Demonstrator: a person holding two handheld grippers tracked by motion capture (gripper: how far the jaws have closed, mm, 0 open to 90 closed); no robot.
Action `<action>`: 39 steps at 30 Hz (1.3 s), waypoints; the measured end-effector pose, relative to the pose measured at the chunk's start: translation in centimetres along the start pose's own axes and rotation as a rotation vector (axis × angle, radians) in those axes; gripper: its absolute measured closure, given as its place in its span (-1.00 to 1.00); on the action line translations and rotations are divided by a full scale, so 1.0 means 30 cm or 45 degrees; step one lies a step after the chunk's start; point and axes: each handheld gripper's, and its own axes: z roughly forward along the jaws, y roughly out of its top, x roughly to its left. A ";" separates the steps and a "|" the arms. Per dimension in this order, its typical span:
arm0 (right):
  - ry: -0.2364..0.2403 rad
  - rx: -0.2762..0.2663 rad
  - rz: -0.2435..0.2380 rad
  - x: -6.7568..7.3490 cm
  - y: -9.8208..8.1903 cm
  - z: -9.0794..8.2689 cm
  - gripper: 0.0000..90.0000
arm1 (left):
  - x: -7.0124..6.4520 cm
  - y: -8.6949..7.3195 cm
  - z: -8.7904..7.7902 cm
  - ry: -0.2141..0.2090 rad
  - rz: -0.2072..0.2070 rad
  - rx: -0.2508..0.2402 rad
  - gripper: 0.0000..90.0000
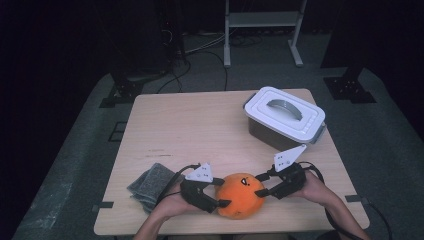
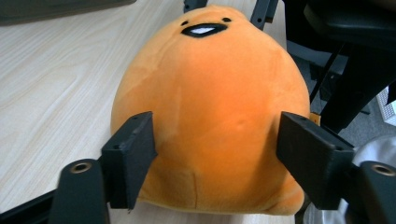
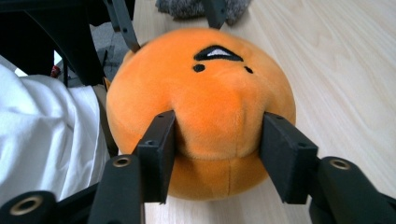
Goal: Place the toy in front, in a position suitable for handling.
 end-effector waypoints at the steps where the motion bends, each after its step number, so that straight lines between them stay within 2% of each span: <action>1: -0.002 0.003 0.004 0.002 -0.006 -0.001 0.08 | 0.003 -0.001 0.004 0.001 -0.007 0.005 -0.45; 4: -0.011 0.011 0.017 0.004 -0.024 -0.001 0.13 | 0.009 -0.007 0.021 -0.010 -0.026 -0.002 -0.58; 6: -0.020 0.016 0.017 0.007 -0.032 -0.001 0.18 | 0.011 -0.008 0.028 -0.024 -0.040 -0.010 -0.59; 8: -0.023 0.015 0.013 0.010 -0.036 0.001 0.25 | 0.010 -0.009 0.035 -0.042 -0.025 -0.008 -0.43; 11: -0.047 0.013 -0.004 0.019 -0.032 0.002 0.34 | 0.015 -0.006 0.034 -0.050 -0.041 -0.023 -0.13; 14: -0.068 -0.023 -0.012 0.021 -0.023 -0.001 0.39 | 0.025 -0.002 0.019 -0.051 -0.043 -0.041 -0.07; 16: -0.079 -0.049 -0.022 0.021 -0.013 -0.002 0.40 | 0.029 0.002 0.007 -0.034 -0.031 -0.040 -0.05; 21: -0.132 -0.072 -0.054 0.015 0.017 0.024 0.40 | 0.052 0.022 -0.030 0.048 0.015 -0.027 -0.03; 23: -0.150 -0.081 -0.054 0.013 0.023 0.033 0.40 | 0.058 0.030 -0.031 0.061 0.035 -0.035 -0.03; 26: -0.166 -0.077 -0.065 0.010 0.016 0.032 0.39 | 0.053 0.042 -0.016 0.073 0.050 -0.043 -0.09; 31: -0.158 -0.062 -0.049 0.026 -0.030 0.013 0.40 | 0.044 0.044 -0.010 0.083 0.034 -0.016 -0.38; 34: -0.154 -0.060 -0.040 0.036 -0.048 0.005 0.39 | 0.049 0.027 -0.009 0.063 -0.019 -0.013 -0.46; 36: -0.152 -0.054 -0.039 0.043 -0.054 0.005 0.39 | 0.050 0.014 -0.004 0.031 -0.045 -0.029 -0.49; 39: -0.145 -0.040 -0.041 0.054 -0.062 0.007 0.38 | 0.048 0.004 0.003 -0.008 -0.038 -0.031 -0.55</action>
